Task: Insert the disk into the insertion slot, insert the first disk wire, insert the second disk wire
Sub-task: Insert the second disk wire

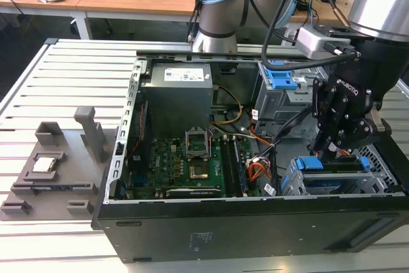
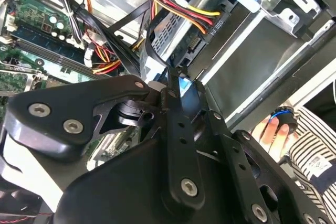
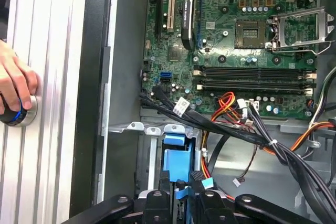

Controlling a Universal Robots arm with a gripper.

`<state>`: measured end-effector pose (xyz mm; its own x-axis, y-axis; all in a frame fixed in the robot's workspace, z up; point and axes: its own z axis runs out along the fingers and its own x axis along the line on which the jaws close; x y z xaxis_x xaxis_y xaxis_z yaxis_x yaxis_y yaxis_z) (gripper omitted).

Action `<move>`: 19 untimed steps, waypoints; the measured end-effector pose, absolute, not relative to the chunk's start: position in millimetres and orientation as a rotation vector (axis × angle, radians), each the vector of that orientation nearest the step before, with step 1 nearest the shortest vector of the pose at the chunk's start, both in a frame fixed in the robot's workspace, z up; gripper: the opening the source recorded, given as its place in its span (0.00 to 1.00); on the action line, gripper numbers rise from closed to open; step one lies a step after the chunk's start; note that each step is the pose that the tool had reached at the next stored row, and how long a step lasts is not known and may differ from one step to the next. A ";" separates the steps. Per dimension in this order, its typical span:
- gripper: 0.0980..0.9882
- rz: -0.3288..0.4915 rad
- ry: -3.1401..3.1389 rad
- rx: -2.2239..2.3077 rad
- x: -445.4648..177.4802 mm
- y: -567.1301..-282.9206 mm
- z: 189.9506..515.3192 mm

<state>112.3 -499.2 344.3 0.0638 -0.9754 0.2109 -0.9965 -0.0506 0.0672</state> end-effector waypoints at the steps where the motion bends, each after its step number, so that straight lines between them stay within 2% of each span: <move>1: 0.21 0.158 -2.020 2.141 112.3 -499.6 344.2; 4: 0.21 0.136 -2.022 2.164 112.6 -502.1 343.8; 17: 0.21 0.144 -1.949 2.236 113.7 -511.6 343.3; 18: 0.19 0.144 -1.949 2.236 113.7 -511.7 343.4; 19: 0.04 0.144 -1.949 2.236 113.7 -511.8 343.4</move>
